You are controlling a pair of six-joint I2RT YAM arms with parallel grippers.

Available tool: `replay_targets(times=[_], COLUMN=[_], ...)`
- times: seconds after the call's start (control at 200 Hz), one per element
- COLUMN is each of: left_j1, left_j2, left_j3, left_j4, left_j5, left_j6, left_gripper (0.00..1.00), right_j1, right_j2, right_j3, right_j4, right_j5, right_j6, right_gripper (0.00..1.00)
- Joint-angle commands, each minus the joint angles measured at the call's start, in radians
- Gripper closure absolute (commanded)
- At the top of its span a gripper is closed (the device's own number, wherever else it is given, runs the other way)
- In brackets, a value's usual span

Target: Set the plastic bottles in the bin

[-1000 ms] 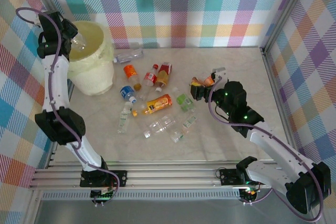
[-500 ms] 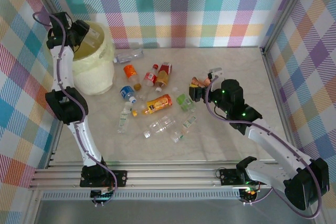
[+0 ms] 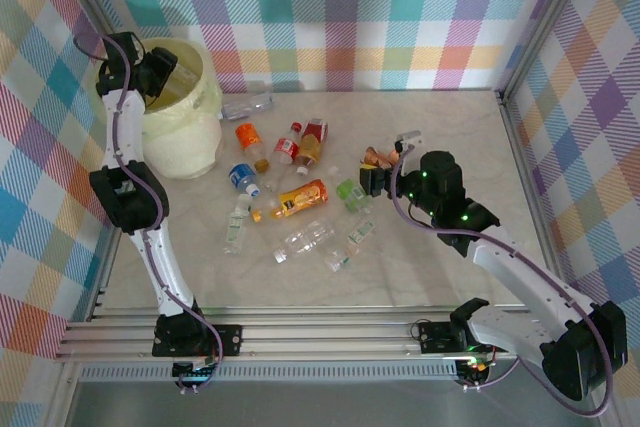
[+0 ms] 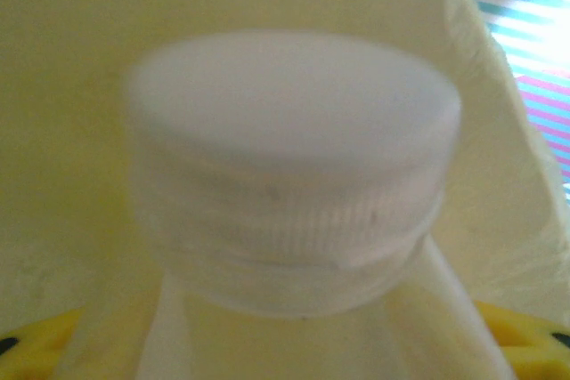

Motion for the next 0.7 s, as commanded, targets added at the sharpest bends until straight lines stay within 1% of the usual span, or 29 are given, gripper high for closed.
replay_targets(times=[0.0,0.195,0.41,0.575,0.695], left_j1=[0.005,0.003,0.004,0.004,-0.001], left_j2=[-0.001,-0.025,-0.070,-0.129,-0.190], left_j3=[-0.005,-0.002,-0.003,-0.003,-0.012], left_j4=[0.018,-0.018,-0.063,-0.079,-0.123], left_j5=[0.000,-0.026,-0.066,-0.074,-0.111], left_j6=[0.025,0.031,0.039,0.041,0.040], left_gripper=[0.33,0.19,0.07,0.02,0.00], right_j1=[0.004,0.004,0.005,0.004,0.004], right_j2=[-0.011,-0.014,-0.017,-0.014,-0.001], right_j3=[0.032,0.029,0.025,0.021,0.023], right_j4=[-0.014,-0.033,-0.049,-0.068,-0.115], right_j5=[0.003,0.039,0.059,0.107,0.159], right_j6=[0.002,0.014,0.021,0.039,0.067], right_gripper=[0.00,0.00,0.00,0.00,0.00])
